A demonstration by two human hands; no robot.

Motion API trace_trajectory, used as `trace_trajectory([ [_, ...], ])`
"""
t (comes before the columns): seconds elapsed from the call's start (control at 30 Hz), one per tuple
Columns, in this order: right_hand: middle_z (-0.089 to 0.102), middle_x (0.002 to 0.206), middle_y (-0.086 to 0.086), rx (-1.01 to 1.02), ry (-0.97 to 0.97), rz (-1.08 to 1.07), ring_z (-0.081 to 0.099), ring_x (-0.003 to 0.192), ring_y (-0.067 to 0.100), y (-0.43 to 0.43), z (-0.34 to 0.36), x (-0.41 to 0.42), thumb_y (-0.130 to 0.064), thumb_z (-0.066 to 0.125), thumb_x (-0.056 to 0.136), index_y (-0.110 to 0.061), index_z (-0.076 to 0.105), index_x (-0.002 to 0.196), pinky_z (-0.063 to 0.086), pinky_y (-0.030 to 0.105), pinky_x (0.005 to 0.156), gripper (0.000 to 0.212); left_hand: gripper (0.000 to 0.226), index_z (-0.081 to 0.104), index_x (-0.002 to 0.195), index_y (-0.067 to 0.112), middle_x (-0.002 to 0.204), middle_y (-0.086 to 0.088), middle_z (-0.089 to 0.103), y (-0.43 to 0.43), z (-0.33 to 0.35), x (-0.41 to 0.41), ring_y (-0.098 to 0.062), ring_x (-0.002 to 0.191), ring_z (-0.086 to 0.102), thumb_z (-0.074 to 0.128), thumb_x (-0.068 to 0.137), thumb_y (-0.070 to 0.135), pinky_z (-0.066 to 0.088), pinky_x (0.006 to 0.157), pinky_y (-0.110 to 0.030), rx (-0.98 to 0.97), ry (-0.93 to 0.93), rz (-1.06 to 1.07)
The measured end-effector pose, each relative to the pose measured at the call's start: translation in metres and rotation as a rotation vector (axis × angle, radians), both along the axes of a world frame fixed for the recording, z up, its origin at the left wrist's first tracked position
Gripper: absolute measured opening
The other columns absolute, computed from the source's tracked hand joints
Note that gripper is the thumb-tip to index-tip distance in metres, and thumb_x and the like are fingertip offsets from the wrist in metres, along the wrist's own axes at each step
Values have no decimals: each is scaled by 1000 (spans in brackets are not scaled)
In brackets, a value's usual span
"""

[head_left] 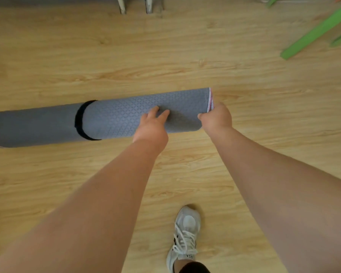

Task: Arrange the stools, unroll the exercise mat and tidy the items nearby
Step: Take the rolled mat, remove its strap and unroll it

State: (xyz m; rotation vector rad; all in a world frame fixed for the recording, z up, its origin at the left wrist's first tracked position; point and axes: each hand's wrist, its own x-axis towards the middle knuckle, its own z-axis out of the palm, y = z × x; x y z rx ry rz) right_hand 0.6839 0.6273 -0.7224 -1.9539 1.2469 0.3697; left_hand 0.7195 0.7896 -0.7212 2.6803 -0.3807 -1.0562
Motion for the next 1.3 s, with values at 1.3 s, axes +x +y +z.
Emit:
trace_trajectory([
  [1.3,52,85,-21,217,-64,364,53,64,-4,231,-6,7,-17,53,92,-34,48,138,36,9,47,49,65,20,152,25,161,9,9,219,1,-28,-15,146,14,40,94,5,27,115,-35,-4,127,111],
])
